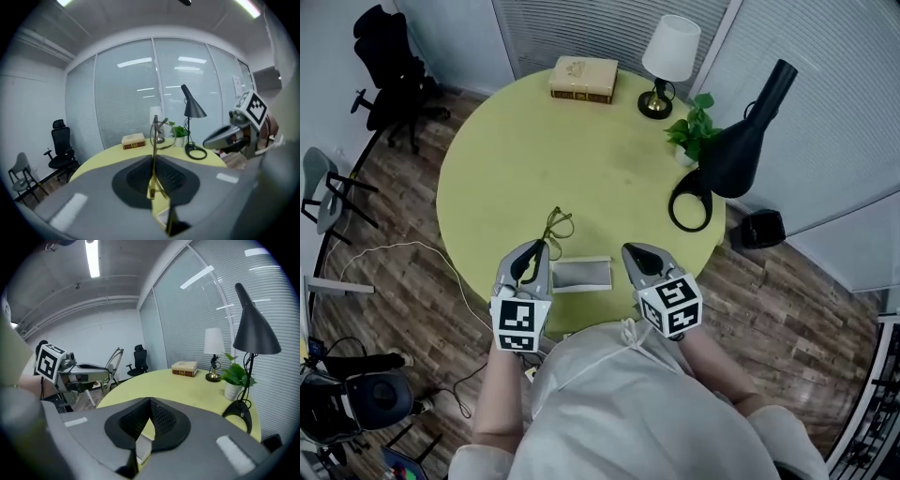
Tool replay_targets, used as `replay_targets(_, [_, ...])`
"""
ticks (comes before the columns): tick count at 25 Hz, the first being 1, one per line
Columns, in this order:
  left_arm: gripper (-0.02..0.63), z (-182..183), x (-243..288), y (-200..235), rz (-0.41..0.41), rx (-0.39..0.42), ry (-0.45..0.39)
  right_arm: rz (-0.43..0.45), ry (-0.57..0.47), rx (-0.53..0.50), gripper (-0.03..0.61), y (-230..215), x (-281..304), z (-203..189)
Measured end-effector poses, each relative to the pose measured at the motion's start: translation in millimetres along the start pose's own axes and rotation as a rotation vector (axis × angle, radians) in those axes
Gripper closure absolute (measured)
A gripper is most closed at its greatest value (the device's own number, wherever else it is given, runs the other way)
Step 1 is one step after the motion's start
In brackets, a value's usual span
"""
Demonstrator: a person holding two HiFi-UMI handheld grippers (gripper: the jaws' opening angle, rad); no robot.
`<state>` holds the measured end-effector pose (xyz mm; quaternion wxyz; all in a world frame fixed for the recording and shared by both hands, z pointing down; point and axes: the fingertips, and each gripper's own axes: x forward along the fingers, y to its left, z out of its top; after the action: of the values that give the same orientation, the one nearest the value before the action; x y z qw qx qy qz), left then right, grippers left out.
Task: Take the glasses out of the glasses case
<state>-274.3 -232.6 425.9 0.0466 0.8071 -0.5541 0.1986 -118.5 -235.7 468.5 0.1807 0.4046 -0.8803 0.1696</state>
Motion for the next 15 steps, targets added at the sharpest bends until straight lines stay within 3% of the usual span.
replay_targets(5, [0.597, 25.0, -20.1, 12.5, 0.119, -0.162, -0.116, 0.031, -0.098, -0.028, 0.578, 13.6, -10.0, 27.7])
replay_targets(9, [0.597, 27.1, -24.3, 16.2, 0.196, -0.192, -0.136, 0.028, -0.134, -0.037, 0.578, 19.5, -15.1, 41.7])
replay_targets(15, [0.597, 28.8, -27.0, 7.3, 0.206, -0.209, -0.149, 0.005, -0.184, -0.044, 0.578, 23.1, -23.6, 55.3])
